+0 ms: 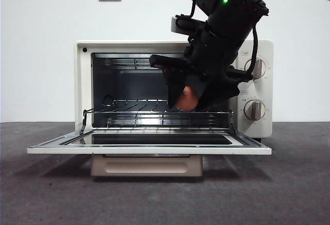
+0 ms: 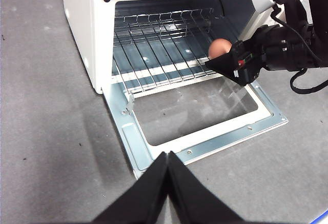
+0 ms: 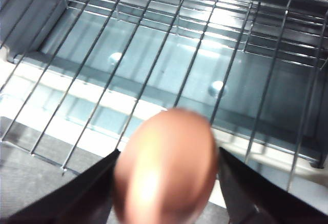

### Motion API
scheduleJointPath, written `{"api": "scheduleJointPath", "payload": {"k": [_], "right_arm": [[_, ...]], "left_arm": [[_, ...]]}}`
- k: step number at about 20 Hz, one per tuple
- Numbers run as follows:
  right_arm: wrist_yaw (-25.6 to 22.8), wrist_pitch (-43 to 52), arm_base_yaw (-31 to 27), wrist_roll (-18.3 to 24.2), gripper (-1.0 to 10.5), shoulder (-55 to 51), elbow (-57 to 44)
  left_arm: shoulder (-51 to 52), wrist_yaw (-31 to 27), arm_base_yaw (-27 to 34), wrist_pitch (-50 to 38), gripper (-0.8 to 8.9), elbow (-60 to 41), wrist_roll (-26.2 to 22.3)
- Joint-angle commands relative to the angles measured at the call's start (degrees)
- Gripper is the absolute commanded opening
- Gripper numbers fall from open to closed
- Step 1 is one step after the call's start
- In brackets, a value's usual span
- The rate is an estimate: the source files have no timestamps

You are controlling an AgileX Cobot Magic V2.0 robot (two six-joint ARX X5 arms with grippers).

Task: Eggoven

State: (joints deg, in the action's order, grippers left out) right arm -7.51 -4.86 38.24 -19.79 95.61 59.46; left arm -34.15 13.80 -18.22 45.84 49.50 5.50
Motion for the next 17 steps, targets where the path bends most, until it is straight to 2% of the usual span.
{"api": "scheduleJointPath", "payload": {"k": [1, 12, 17], "right_arm": [[-0.02, 0.33, 0.59, -0.55, 3.0, 0.9, 0.76], [-0.02, -3.39, 1.57, -0.59, 3.4, -4.17, 0.79], [-1.2, -9.38, 4.7, -0.79, 3.4, -13.46, 0.79]], "left_arm": [[-0.26, 0.11, -0.11, -0.42, 0.06, 0.46, -0.09], [-0.31, 0.11, -0.11, -0.55, 0.06, 0.46, -0.11], [-2.8, 0.11, -0.09, -2.43, 0.06, 0.2, -0.09]]}}
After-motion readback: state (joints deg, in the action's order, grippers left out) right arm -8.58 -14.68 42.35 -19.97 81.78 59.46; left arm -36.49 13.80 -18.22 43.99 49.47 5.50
